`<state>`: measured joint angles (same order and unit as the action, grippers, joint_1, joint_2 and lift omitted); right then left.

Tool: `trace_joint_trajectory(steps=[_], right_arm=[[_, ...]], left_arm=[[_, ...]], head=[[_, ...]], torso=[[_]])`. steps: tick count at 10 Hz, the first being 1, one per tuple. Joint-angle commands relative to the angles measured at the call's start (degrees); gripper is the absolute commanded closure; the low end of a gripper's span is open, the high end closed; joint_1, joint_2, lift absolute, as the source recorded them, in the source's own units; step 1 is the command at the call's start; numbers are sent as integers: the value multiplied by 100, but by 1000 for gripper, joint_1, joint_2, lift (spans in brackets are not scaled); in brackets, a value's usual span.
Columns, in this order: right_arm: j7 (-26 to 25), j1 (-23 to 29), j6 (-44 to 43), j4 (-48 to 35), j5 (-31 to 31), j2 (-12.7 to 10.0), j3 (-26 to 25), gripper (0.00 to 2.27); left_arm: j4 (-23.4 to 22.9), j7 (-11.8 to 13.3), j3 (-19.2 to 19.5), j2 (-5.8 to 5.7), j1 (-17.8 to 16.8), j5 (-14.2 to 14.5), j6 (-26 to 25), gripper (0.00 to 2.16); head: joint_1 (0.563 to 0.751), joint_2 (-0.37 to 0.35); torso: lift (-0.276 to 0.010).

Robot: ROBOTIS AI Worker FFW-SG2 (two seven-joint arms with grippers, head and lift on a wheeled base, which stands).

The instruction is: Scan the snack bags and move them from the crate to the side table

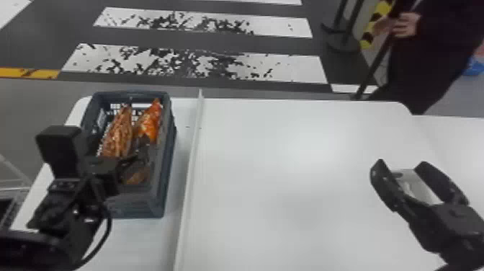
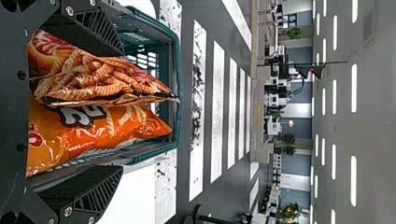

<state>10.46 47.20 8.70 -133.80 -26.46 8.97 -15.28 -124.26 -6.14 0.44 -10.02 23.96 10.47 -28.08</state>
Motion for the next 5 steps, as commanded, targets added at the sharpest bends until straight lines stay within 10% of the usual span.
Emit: trace_joint_trajectory(steps=[1, 5], right_arm=[[0, -44, 40, 56, -26, 61, -10, 117], [0, -97, 58, 118, -70, 167, -10, 117]], left_arm=[[148, -1, 9, 0, -137, -27, -53, 140], [209, -133, -18, 27, -243, -124, -159, 151]], head=[[695, -54], [695, -47]], torso=[[-87], [-87]])
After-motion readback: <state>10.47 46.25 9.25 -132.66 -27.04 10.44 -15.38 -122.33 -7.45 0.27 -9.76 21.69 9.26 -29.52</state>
